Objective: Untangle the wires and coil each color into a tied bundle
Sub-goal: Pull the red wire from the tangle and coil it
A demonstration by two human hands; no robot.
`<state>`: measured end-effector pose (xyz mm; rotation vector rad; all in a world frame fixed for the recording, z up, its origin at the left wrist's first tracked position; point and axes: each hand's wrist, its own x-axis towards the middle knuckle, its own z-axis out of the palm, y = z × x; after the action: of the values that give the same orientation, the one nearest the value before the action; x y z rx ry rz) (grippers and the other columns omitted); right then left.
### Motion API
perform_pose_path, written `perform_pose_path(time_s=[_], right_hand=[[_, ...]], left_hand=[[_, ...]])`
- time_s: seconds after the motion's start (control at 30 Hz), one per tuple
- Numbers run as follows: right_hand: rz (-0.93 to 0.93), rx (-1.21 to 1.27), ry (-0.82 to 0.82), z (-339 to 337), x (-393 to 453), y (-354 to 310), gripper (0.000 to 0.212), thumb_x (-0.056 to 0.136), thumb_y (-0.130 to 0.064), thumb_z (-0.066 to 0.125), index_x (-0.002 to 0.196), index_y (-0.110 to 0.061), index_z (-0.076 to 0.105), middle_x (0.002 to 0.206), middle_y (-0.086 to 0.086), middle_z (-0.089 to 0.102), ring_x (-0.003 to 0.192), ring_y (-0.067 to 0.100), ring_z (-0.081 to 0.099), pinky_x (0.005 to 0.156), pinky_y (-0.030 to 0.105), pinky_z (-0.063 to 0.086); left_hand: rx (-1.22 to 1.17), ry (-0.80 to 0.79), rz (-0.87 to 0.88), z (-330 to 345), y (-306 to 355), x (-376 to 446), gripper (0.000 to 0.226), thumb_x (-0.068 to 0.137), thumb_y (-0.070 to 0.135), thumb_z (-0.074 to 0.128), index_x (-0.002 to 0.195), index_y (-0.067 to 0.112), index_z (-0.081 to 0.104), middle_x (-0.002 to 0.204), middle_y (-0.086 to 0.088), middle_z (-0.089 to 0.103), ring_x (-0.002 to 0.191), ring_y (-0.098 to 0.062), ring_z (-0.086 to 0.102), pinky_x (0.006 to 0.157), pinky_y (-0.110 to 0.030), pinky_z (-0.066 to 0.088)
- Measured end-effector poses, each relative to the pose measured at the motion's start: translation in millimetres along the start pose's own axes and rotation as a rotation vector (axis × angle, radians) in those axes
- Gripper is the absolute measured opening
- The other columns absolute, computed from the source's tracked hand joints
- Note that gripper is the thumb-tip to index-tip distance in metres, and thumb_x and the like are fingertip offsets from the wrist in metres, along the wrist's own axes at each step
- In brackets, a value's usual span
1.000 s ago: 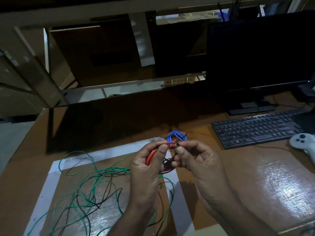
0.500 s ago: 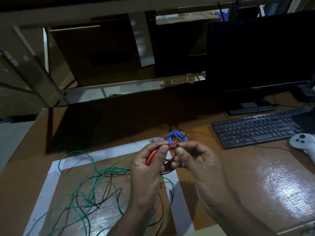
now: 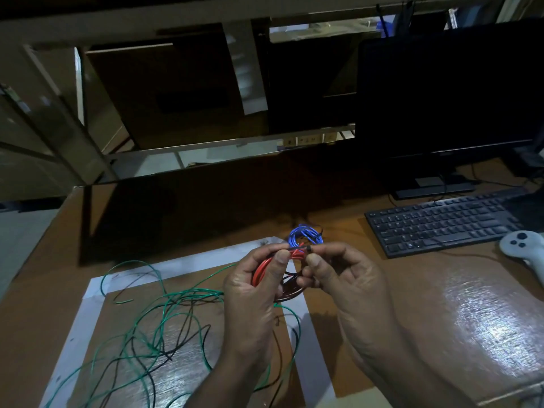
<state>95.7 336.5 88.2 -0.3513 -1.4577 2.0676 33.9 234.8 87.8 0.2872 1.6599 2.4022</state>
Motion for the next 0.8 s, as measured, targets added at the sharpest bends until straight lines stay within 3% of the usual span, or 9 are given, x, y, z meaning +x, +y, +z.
perform_pose_path(time_s=[0.33, 0.63, 0.8], right_hand=[[-0.01, 0.009, 0.011, 0.7, 0.4, 0.3, 0.011, 0.081, -0.015, 0.073, 0.087, -0.022, 0.077, 0.075, 0.01, 0.071, 0.069, 0.021, 0.07, 0.069, 0.028, 0.059], [-0.008, 0.004, 0.006, 1.1, -0.1, 0.7, 0.011, 0.081, -0.014, 0.073, 0.086, -0.023, 0.078, 0.075, 0.007, 0.071, 0.068, 0.019, 0.07, 0.069, 0.028, 0.059], [-0.016, 0.008, 0.006, 0.2, -0.3, 0.4, 0.011, 0.081, -0.014, 0.072, 0.086, -0.022, 0.078, 0.076, 0.007, 0.072, 0.069, 0.018, 0.07, 0.069, 0.029, 0.059]], left_hand=[[0.028, -0.002, 0.003, -2.4, -1.5, -0.2, 0.022, 0.081, 0.024, 0.07, 0.097, 0.01, 0.076, 0.09, 0.002, 0.074, 0.06, 0.001, 0.056, 0.057, -0.014, 0.048], [0.034, -0.014, 0.006, -3.9, -3.8, 0.7, 0.026, 0.077, 0.032, 0.072, 0.095, 0.014, 0.078, 0.079, 0.007, 0.069, 0.06, 0.0, 0.054, 0.059, -0.017, 0.049], [0.052, -0.003, 0.017, -6.1, -4.1, 2.0, 0.033, 0.078, 0.034, 0.073, 0.1, 0.01, 0.077, 0.1, -0.005, 0.075, 0.06, -0.001, 0.05, 0.061, -0.017, 0.048]])
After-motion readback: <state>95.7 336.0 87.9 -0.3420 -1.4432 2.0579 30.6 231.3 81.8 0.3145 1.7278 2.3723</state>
